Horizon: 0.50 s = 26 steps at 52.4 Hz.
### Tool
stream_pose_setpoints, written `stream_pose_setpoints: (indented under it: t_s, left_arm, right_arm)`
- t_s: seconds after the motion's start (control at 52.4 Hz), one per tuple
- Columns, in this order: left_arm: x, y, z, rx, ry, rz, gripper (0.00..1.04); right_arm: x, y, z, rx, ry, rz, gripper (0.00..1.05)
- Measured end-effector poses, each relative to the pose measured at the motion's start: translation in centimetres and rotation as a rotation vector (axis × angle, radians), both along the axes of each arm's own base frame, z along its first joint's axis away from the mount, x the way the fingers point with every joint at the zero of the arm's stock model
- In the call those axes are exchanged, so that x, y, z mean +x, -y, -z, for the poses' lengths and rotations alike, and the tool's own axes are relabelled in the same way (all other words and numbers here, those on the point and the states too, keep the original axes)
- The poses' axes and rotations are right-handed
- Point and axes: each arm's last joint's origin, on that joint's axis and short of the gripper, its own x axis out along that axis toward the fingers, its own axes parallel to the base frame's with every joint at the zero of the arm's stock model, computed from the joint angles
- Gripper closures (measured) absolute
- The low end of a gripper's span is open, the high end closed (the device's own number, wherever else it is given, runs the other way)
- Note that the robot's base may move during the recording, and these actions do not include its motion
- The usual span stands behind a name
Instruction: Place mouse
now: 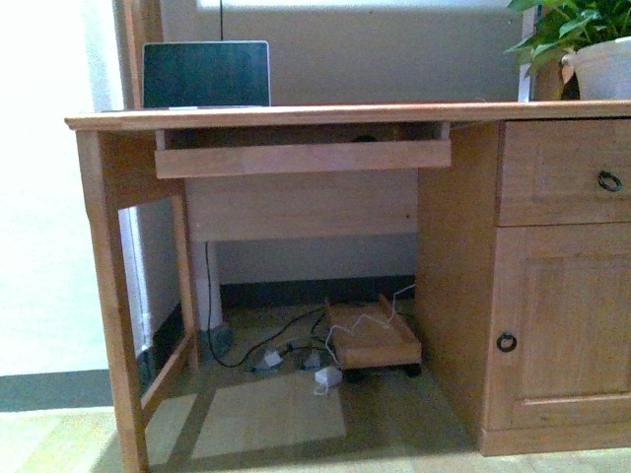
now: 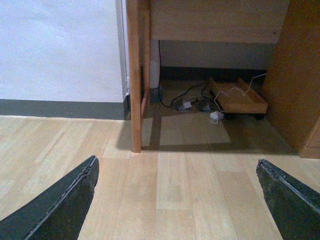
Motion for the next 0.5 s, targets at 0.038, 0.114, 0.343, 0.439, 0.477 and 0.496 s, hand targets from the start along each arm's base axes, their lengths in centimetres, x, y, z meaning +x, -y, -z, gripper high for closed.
stream_pose_setpoints:
  t_s: [0.038,0.114,0.343,0.439,0.477,0.496]
  left_arm:
    - [0.0,0.0,0.0,0.0,0.0,0.0,0.08]
    - [0.0,0.0,0.0,0.0,0.0,0.0,0.08]
    - [0.0,0.0,0.0,0.0,0.0,0.0,0.08]
    - [0.0,0.0,0.0,0.0,0.0,0.0,0.08]
    - [0.0,0.0,0.0,0.0,0.0,0.0,0.08]
    - [0.0,0.0,0.0,0.0,0.0,0.0,0.08]
  right_arm:
    - [0.0,0.0,0.0,0.0,0.0,0.0,0.07]
    - [0.0,0.0,0.0,0.0,0.0,0.0,0.07]
    - [0.0,0.0,0.0,0.0,0.0,0.0,0.07]
    - [0.0,0.0,0.0,0.0,0.0,0.0,0.07]
    - [0.0,0.0,0.0,0.0,0.0,0.0,0.07]
    - [0.0,0.0,0.0,0.0,0.0,0.0,0.07]
